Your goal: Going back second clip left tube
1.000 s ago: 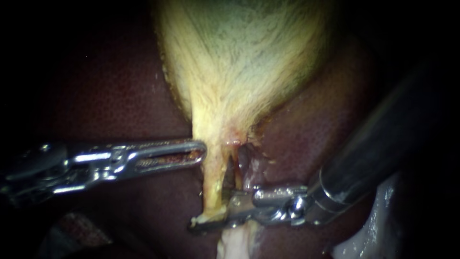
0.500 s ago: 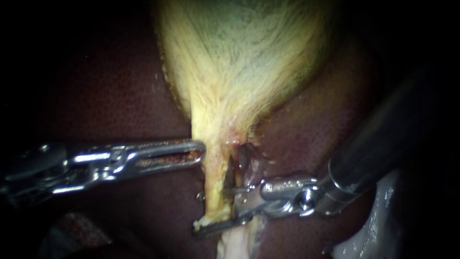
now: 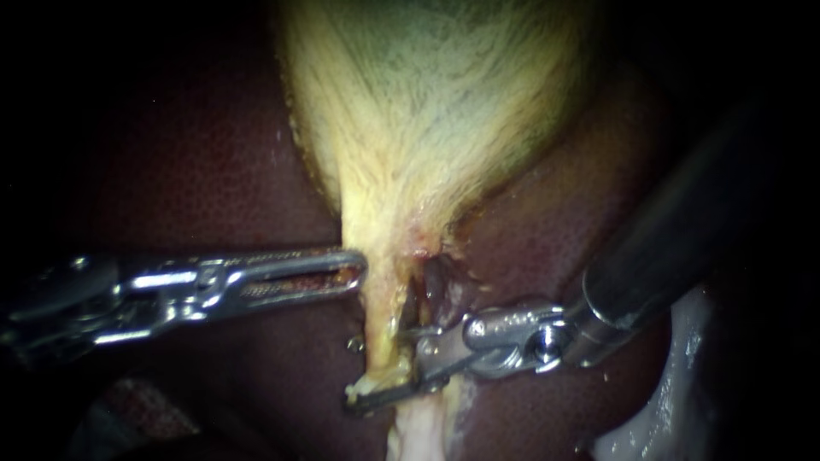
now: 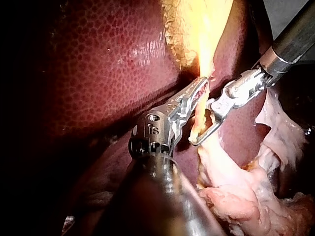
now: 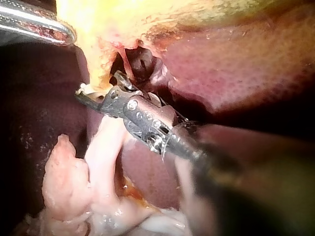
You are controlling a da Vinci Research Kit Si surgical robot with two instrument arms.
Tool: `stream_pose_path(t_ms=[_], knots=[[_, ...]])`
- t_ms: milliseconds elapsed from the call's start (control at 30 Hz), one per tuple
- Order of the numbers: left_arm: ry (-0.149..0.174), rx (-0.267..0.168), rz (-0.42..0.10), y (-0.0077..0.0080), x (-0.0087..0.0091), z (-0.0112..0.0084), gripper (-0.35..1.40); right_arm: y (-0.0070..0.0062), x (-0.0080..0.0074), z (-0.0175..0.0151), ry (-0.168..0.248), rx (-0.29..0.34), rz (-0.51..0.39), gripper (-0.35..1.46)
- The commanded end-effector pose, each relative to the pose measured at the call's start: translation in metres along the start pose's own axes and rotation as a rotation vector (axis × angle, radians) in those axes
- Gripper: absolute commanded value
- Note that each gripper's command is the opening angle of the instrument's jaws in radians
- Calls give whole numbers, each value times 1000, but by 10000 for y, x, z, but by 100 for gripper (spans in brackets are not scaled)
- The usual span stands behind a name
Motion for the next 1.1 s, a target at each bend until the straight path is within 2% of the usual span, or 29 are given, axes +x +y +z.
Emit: stream_pose_path(t_ms=[33, 767, 1100], knots=[[0, -1, 0, 0, 0, 0, -35, 1, -1, 0, -3, 5, -17, 47], [1, 0, -1, -1, -1, 4, -35, 4, -2, 7, -14, 43, -300, 47], [1, 1, -1, 0, -1, 3, -35, -13, -11, 20, -11, 131, -363, 53]])
